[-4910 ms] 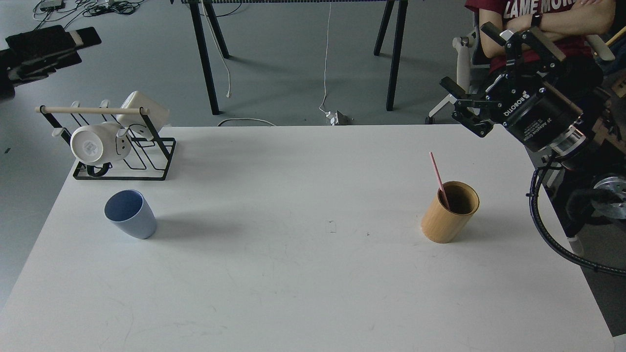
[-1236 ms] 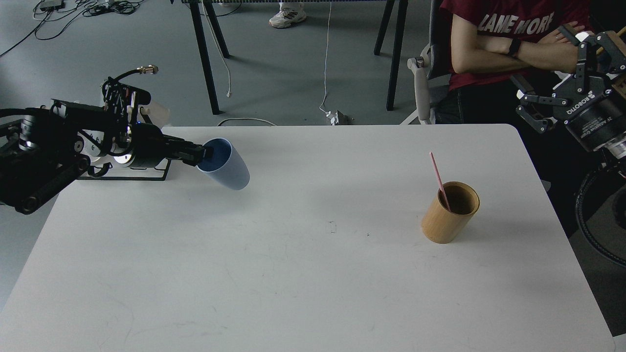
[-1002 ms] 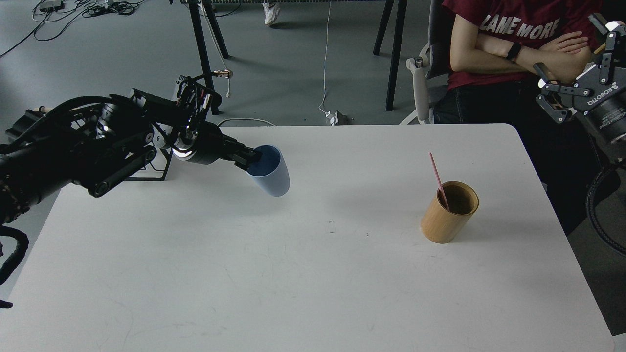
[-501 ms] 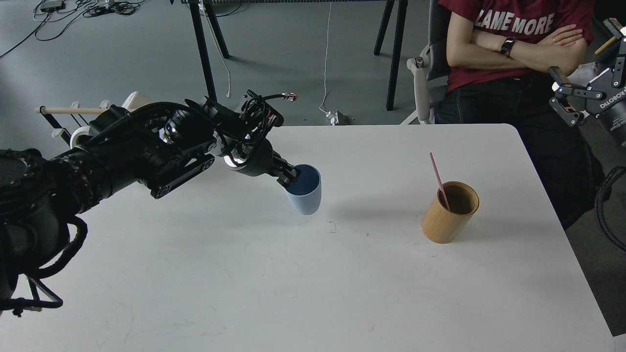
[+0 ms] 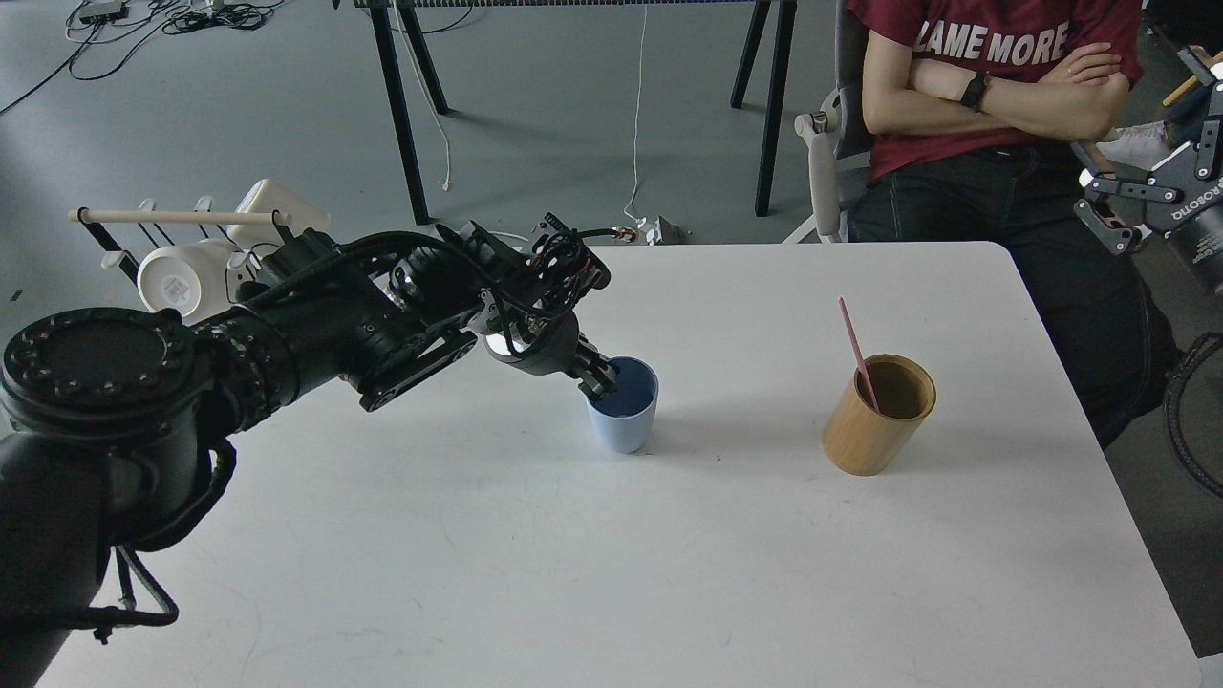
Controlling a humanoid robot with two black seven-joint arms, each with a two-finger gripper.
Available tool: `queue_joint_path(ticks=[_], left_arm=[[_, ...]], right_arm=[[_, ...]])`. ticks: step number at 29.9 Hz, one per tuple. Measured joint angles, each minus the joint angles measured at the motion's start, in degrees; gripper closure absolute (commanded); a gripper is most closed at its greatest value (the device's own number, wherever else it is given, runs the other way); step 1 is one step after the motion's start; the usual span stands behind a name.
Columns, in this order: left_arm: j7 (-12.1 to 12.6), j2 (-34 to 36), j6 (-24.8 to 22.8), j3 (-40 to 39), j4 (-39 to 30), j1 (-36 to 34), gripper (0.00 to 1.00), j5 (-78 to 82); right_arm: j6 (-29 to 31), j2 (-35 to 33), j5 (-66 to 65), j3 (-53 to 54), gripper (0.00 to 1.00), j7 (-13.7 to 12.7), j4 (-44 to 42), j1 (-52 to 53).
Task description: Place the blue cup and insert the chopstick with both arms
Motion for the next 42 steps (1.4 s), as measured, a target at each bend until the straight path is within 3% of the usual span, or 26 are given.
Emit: queue_joint_path(ticks=[11,17,23,27,31,37,42], left_arm=[[0.0,0.0,0.0,0.1,0.1,0.0,0.85,0.0],[0.0,0.0,0.0,-0.2,-0.1,-0.2,0.74,-0.9],[0.0,0.0,0.0,-0.8,-0.3,-0.7,0.51,-4.3],[0.0,0.6,0.0,-0.8,-0.4,-1.3,0.26,-9.3],[0.0,2.8,0.0,-1.2,-0.6,-1.4,0.17,-16.8],[0.0,7.9,0.0,-5.0,-2.0,-2.0,0.13,-31.3],[0.0,13.1,0.0,-13.1,-6.0,-1.2,0.11,-36.9]], right_arm=[[0.0,0.0,0.0,0.0,0.01,0.0,-0.6,-0.6],[0.0,0.1,0.0,0.0,0.01,0.0,-0.6,-0.6],[0.0,0.1,0.0,0.0,0.01,0.0,-0.6,-0.6],[0.0,0.1,0.0,-0.1,0.01,0.0,-0.5,-0.6],[0.0,0.1,0.0,-0.1,0.01,0.0,-0.4,-0.6],[0.0,-0.5,-3.7,-0.9,0.01,0.0,0.0,-0.6],[0.0,-0.9,-11.1,-0.8,0.01,0.0,0.0,0.3]])
